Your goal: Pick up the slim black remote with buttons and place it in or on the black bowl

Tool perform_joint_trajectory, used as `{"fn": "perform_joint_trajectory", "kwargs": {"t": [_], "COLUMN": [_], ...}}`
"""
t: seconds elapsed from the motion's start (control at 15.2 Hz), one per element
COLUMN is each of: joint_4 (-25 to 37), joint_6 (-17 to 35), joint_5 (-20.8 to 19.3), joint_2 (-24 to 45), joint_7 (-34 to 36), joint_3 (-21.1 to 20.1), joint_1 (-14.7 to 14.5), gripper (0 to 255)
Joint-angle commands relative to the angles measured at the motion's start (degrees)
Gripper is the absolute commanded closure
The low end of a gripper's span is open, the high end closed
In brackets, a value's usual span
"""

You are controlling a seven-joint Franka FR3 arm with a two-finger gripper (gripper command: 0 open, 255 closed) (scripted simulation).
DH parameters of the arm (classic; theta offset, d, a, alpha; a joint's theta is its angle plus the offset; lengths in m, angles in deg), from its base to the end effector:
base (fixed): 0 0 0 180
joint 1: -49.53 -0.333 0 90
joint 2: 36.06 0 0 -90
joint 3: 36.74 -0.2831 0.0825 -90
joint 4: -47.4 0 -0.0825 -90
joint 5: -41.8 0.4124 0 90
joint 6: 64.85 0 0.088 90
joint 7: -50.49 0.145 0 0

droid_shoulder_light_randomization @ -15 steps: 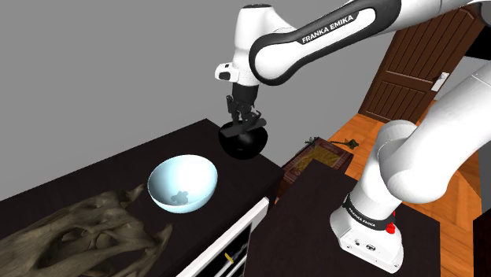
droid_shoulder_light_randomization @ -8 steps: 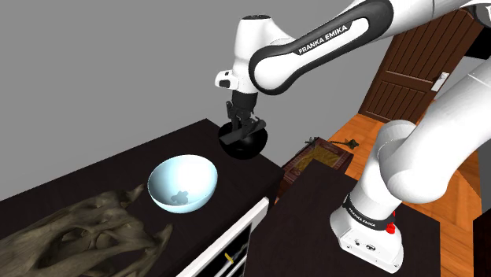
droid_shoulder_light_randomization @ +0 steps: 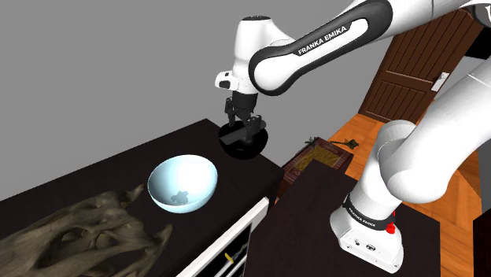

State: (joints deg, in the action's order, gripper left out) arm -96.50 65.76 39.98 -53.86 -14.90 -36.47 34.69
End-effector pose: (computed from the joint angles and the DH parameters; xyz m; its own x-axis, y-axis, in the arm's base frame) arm 0.4582 0.1175 0.3138 0.1543 0.9880 0.0106 0.9846 -0.1546 0.0814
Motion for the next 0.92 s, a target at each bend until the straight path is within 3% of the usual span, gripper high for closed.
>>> {"fn": "perform_joint_trajectory", "kwargs": {"t": [0.0, 0.07, 0.33, 0.86], "joint_4": [0.0, 0.0, 4.0, 4.0], "joint_6": [0.0, 0.0, -8.0, -8.0], "joint_5": [0.0, 0.0, 0.2, 0.2], "joint_2": [0.0, 0.0, -4.0, -4.0], "joint_7": [0.0, 0.0, -0.1, -0.1], "joint_3": [0.0, 0.0, -0.1, -0.1], "joint_1": [0.0, 0.0, -0.1, -0.1], "gripper": [0, 0, 0, 0]}}
